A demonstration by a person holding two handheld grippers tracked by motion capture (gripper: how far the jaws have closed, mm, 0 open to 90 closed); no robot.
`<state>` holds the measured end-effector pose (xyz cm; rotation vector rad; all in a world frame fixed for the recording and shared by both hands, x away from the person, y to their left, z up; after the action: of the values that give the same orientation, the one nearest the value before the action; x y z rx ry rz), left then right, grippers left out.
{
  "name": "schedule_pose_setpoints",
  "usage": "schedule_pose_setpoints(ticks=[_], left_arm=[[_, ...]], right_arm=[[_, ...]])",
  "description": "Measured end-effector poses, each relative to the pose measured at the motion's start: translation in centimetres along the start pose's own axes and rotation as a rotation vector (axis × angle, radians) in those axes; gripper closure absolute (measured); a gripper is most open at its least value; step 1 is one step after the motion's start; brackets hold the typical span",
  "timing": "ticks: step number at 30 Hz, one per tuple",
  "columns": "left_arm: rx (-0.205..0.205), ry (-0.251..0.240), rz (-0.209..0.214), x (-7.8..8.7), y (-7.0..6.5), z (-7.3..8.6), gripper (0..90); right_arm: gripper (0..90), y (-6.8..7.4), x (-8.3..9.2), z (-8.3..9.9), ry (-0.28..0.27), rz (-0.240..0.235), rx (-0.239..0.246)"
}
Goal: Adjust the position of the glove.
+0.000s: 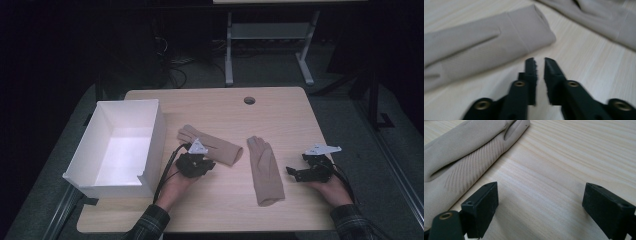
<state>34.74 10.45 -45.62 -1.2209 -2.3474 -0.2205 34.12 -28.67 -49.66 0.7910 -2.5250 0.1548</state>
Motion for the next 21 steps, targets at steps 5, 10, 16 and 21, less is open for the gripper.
schedule_pose_setpoints(ticks=[5, 10, 16, 21], left_arm=[[0.006, -0.004, 0.023, -1.5, 0.5, -1.0, 89.8], [0.026, -0.033, 0.032, -3.3, 1.0, -1.6, 89.8], [0.029, -0.01, 0.054, -5.2, 1.1, -1.8, 89.7], [0.017, 0.015, 0.064, -6.3, 0.7, -1.7, 89.8]], right_arm=[[12.8, 0.0, 0.0, 0.0, -0.001, -0.001, 0.0], [12.8, 0.0, 0.0, 0.0, -0.001, 0.0, 0.001], [12.9, 0.0, 0.0, 0.0, -0.001, 0.0, 0.001], [12.9, 0.0, -0.1, 0.0, -0.001, 0.003, -0.001]])
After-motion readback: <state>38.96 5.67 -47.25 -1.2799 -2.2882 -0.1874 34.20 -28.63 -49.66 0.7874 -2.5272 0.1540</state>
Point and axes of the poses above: each handheld gripper's, and its own axes: x roughly backward along the jaws, z roughly out of its underside, y roughly to its left, the point moved 2 cm from there along -x, roughly forward along the jaws, and after that the axes turned 15 degrees about -y, right-handed, at the moved point
